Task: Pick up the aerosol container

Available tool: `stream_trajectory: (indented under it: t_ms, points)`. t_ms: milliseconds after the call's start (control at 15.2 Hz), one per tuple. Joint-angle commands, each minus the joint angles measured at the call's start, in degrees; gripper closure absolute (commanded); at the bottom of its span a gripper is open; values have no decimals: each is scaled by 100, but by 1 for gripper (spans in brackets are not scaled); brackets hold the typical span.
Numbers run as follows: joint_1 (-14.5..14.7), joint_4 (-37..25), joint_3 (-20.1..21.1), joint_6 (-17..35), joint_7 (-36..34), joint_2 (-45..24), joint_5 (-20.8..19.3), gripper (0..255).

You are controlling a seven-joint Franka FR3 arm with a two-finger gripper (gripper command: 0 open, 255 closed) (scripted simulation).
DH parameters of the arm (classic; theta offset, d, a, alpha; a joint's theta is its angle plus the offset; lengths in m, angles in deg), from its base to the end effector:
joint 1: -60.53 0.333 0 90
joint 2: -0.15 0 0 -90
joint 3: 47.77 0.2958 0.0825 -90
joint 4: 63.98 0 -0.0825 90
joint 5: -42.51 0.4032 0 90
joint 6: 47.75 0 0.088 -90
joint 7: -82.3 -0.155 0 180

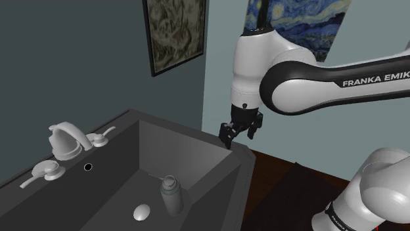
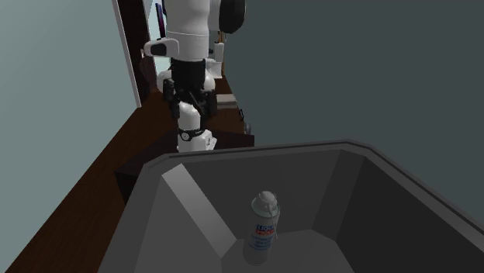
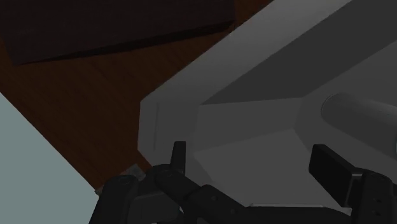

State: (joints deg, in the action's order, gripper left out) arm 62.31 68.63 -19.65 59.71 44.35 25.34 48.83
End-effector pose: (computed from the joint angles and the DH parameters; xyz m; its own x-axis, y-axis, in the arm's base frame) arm 0.3857 0.2357 0.4143 0.9756 -0.2175 0.0289 -0.2193 -0.9703 0.1018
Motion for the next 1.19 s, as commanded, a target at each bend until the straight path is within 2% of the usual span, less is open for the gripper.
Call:
stream_trajectory:
  t_ms: [0, 264, 594, 792, 1122]
  points:
    - [-57, -276, 317, 169, -432, -457, -130, 0]
    - [-159, -884, 881, 371, -1318, -1393, -608, 0]
    - [-58, -1853, 1377, 372, -2574, -2805, -1618, 0]
    - [257, -2562, 1439, 200, -3278, -3713, -2303, 0]
    - [1113, -3975, 1183, -270, -4080, -5129, -3203, 0]
